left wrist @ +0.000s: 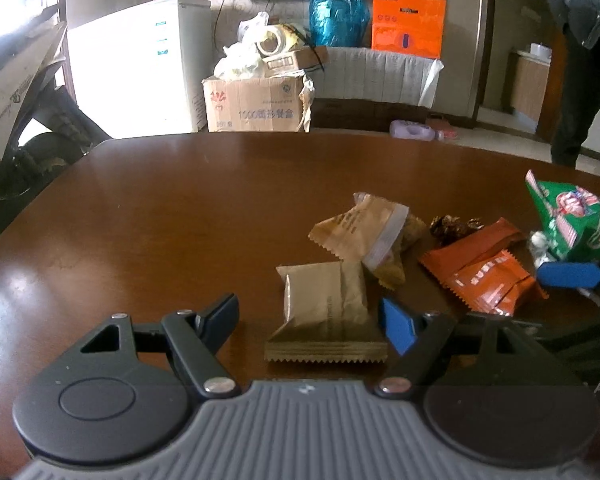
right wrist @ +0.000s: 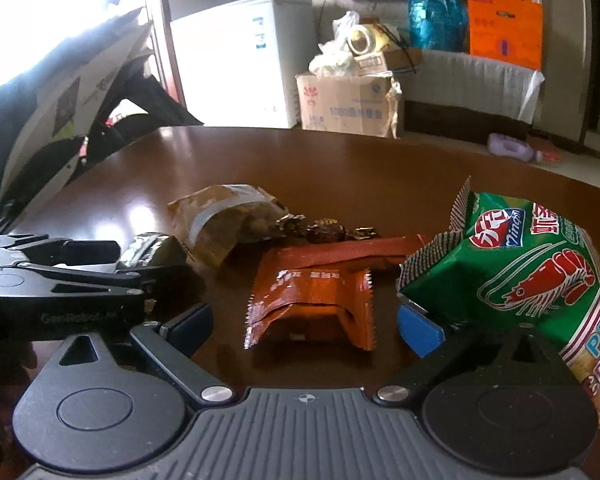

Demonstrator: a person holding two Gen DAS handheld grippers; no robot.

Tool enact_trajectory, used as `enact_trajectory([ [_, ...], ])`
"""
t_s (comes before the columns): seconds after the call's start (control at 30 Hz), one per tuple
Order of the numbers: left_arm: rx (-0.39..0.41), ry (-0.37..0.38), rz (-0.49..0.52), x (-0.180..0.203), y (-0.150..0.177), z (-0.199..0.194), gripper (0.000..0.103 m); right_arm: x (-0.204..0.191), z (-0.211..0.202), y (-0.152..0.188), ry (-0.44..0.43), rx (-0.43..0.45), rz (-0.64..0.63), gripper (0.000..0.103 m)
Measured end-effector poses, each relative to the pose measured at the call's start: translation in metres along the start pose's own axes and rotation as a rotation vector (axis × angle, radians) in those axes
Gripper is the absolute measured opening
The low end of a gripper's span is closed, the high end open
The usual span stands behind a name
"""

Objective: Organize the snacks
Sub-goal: 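Return both tools to the snack pile on the table, then grasp the orange snack bag with the right gripper while the left grasps the tan pastry packet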

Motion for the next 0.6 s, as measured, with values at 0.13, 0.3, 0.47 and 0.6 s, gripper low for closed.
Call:
enact_trajectory([
  [0.13,-0.008,-0.005,-0.005,-0.0005,-0.0010,0.0038,0.077,-0.0014,0.0034,-0.0007,0.013,-0.003,-0.009,0.100],
  [0.3,-0.004,-0.004,-0.002,-0.0011,-0.0020,0.0072,0.077,-0.0001,0.0061,-0.0007,0.038,-0.007,-0.019,0.100],
  [0.47,-0.006,0.000,-0.003,-0.0013,-0.0012,0.0079,0.076,-0.0023,0.0071,-0.0003,0.035,-0.009,-0.032,0.095],
  [0.6,0.004,0.016,0.004,0.0022,-0.0010,0.0076,0.065,-0.0074,0.0067,0.0003,0.035,-0.012,-0.068,0.081],
])
Point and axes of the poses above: each gripper's, at about its wrist camera, not at the fingertips, and z roughly the way its jaws point, x to its right, y to its underside, the point moved 8 cm from there along z, roughly the way its jaws point, and after that the axes turned 9 degrees about -y, right-handed, at the moved point
